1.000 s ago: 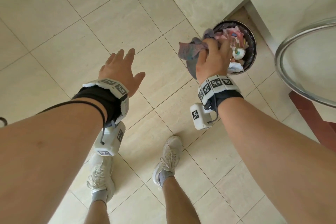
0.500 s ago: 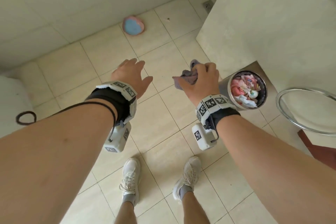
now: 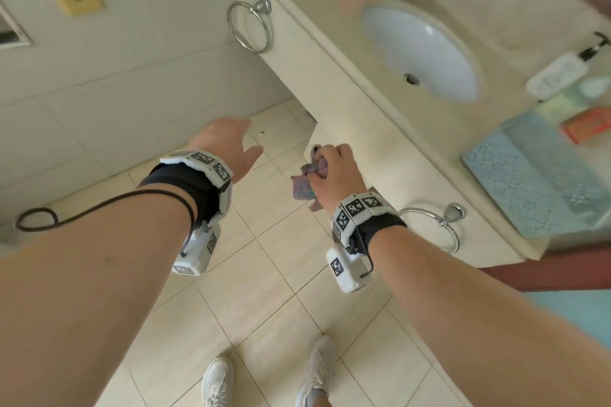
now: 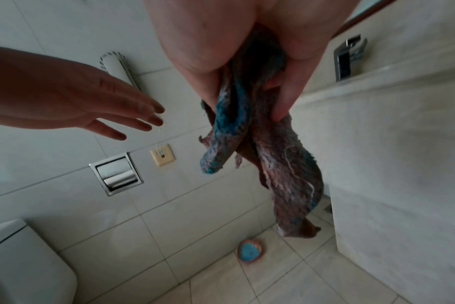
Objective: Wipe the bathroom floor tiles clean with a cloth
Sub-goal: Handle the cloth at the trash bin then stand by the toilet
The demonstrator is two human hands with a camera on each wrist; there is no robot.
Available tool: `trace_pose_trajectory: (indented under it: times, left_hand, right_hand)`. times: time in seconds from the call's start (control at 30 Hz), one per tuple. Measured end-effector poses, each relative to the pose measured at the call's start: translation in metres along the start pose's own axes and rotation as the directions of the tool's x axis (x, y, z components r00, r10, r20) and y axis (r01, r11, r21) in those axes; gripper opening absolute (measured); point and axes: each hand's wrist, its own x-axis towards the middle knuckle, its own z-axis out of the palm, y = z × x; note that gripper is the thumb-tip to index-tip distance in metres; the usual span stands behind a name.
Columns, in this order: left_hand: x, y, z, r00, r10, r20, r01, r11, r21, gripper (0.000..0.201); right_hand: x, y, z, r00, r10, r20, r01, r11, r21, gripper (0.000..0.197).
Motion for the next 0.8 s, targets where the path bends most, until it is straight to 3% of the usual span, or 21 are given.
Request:
trace_pose_trajectory:
  times: [0.37,0.8]
  left_hand:
    - [-0.018,0.078,-0.16,0.978,0.188,-0.095,-0.178,0.978,0.105,0.059]
    - [-0.042,0.12,-0.24,0.922,0.299,-0.246,-0.288,0.954,0.083,0.055]
  right_hand:
    - [-0.02,-0.107,-0.158,0.995,-0.09,-0.053,0.075,0.971,-0.226,0.018]
    - [-0.029,-0.148,-0.252,0.978,-0.149,-0.148,0.096,0.944,-0.317,0.021]
